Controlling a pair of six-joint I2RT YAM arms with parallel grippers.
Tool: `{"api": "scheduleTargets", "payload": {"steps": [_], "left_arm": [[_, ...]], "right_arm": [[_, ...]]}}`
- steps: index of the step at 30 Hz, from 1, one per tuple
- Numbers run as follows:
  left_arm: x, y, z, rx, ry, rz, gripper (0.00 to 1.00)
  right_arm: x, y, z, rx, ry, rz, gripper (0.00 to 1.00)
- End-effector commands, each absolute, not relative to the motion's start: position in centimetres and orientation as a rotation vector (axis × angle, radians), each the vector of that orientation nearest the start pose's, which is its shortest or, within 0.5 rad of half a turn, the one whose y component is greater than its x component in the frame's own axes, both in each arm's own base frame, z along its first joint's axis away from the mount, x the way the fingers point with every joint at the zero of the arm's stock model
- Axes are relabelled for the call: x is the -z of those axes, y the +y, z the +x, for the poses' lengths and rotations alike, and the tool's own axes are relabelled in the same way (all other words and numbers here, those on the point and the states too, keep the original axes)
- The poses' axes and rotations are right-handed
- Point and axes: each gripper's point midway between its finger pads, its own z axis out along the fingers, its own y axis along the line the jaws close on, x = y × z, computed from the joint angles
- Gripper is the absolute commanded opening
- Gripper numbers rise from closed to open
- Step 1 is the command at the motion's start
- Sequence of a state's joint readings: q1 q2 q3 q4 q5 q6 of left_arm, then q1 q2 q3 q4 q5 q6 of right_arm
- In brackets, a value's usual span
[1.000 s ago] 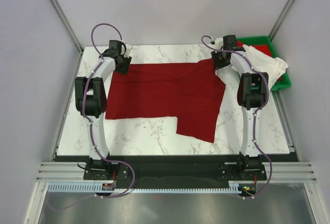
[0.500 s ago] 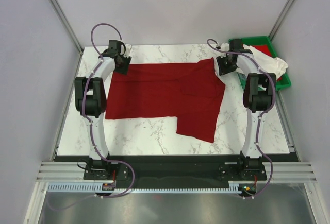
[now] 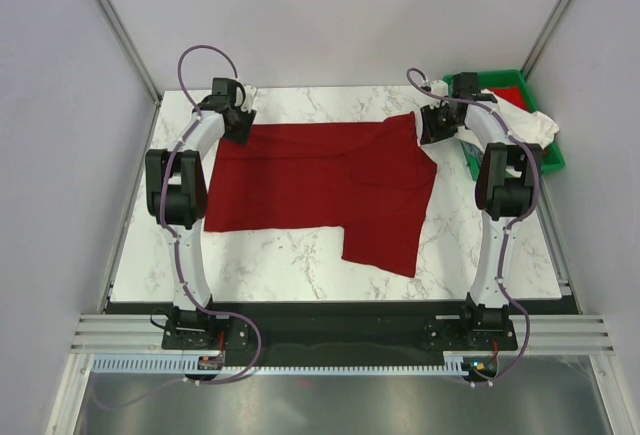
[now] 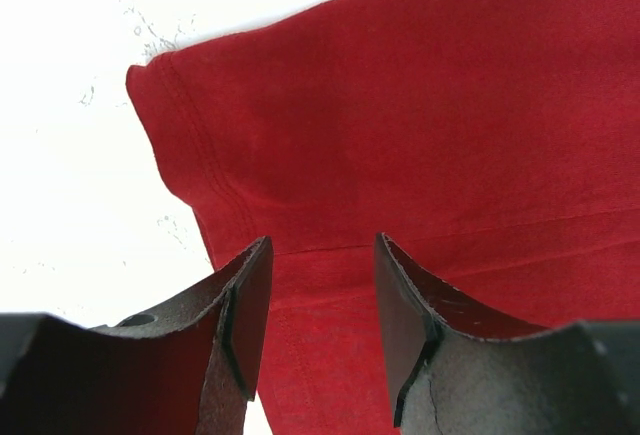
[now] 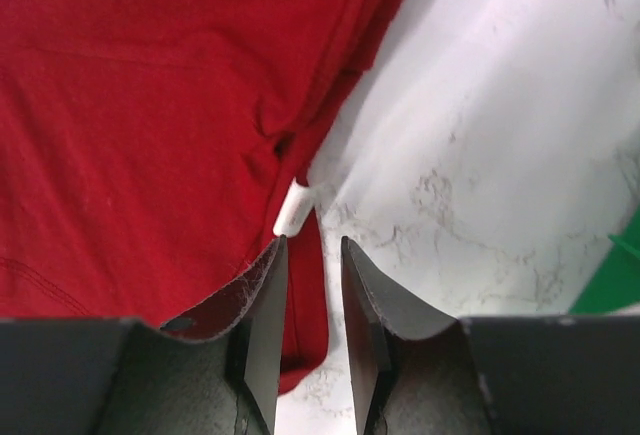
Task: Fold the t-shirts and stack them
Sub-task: Fold the tshirt
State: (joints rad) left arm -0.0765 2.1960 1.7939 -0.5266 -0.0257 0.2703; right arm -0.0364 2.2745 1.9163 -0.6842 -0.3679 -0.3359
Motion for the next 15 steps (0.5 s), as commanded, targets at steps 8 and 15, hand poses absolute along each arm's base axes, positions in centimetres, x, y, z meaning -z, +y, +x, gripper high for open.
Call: {"api": "scheduleTargets", "payload": {"steps": [8, 15], "left_arm": [[-8.2, -2.6, 54.9, -0.16, 2.411, 0.452, 0.52], [-7.7, -1.9, 56.9, -0.211, 2.397, 0.449, 0.52]], "right_arm": [[-5.1, 4.4, 55.7, -0.424, 2.444, -0.504, 0.36], [-4.4, 4.0, 57.0, -0.393, 2.436, -0.471, 0.36]]}}
